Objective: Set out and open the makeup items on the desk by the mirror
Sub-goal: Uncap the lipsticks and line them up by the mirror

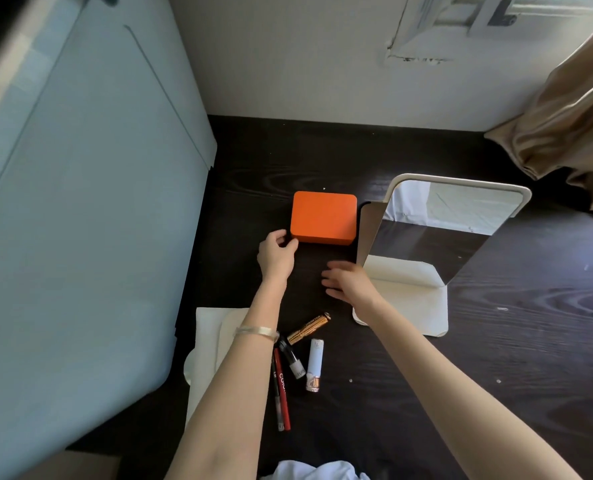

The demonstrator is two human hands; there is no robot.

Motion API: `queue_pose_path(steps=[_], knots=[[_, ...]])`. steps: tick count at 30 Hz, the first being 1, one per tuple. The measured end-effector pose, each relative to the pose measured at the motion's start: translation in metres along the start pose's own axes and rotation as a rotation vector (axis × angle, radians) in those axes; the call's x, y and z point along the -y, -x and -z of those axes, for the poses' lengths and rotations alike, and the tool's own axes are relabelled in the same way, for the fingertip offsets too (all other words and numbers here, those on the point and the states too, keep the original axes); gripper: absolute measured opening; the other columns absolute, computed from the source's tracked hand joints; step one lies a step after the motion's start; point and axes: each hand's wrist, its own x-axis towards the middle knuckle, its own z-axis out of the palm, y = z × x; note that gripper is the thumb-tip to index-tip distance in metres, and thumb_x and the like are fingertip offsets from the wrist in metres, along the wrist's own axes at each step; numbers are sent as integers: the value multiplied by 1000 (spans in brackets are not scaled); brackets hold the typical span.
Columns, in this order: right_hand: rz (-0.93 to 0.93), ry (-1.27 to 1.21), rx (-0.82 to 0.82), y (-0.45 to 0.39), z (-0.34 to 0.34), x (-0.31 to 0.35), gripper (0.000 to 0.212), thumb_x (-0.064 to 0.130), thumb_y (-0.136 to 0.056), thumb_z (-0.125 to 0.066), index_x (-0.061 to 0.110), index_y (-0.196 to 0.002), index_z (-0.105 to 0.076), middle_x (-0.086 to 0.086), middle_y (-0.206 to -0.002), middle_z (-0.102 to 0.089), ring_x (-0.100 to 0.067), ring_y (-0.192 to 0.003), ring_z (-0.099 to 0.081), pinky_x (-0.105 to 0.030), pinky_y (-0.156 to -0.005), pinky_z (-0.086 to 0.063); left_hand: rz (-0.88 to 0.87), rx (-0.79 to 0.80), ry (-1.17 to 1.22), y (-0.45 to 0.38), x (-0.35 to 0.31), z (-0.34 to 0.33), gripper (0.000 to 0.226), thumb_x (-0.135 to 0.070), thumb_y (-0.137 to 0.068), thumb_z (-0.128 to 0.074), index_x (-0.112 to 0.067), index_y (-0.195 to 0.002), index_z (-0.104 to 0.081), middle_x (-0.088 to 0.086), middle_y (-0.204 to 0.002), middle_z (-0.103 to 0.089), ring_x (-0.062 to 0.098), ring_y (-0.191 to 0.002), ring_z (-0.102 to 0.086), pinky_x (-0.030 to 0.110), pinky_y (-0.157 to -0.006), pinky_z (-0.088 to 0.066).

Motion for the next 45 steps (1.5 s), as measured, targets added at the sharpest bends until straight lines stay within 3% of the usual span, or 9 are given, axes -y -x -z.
queue_pose_path(steps=[5,11,18,23,26,30,36,40,45], knots=[[78,131,2,28,14,-45,29,1,-93,-44,7,-117,-57,-10,-114,-60,-17,-103,-58,-23,-81,-49,-230,162,-358,58,48,15,24,-9,-89,-58,-20,-110,-63,-2,-114,-63,11,-104,-57,22,-86,-46],[55,130,-32,45,24,-85,24,1,-91,-45,12,-109,-58,-9,-110,-61,-18,-100,-60,-25,-81,-50,-326,214,-704,94,84,0,36,-29,-84,-68,-24,-118,-59,-4,-117,-58,16,-109,-50,28,-83,-44],[43,173,-34,58,31,-103,25,2,-89,-46,13,-106,-60,-13,-110,-65,-21,-102,-63,-26,-80,-52,-334,140,-757,99,82,-5,27,-31,-86,-66,-22,-111,-62,-3,-112,-62,14,-104,-53,32,-82,-50],[51,148,-30,68,34,-109,24,6,-90,-50,14,-111,-58,-13,-109,-65,-21,-101,-64,-29,-85,-53,-314,138,-588,110,75,-3,28,-28,-88,-63,-21,-115,-60,-3,-114,-58,12,-101,-57,26,-78,-49],[92,66,-2,74,35,-110,25,13,-93,-55,15,-118,-55,-11,-109,-66,-20,-100,-65,-28,-83,-54,-369,239,-515,127,70,0,24,-28,-88,-63,-22,-112,-61,-4,-110,-57,10,-97,-58,23,-76,-46],[94,-63,54,85,41,-111,22,25,-92,-59,15,-112,-59,-11,-104,-66,-18,-94,-66,-31,-79,-57,-429,401,-596,157,76,-11,23,-32,-90,-59,-25,-112,-61,-4,-110,-57,16,-104,-57,36,-84,-50],[108,61,-169,94,66,-133,19,26,-89,-63,10,-97,-58,-12,-98,-63,-16,-85,-65,-26,-61,-58,-388,570,-579,179,80,-32,37,-26,-85,-67,-22,-120,-56,-3,-117,-59,13,-106,-58,31,-90,-50],[84,40,-210,95,76,-146,24,31,-86,-66,9,-91,-58,-15,-94,-67,-23,-87,-68,-40,-73,-60,-374,590,-630,186,80,-41,37,-19,-81,-71,-22,-115,-56,-2,-112,-62,14,-102,-59,29,-89,-49],[92,230,-255,98,78,-147,31,38,-89,-59,9,-79,-53,-7,-74,-65,-14,-56,-61,-26,-58,-53,-369,666,-718,198,81,-46,29,-20,-96,-48,-15,-125,-48,5,-122,-52,19,-110,-54,31,-88,-42]])
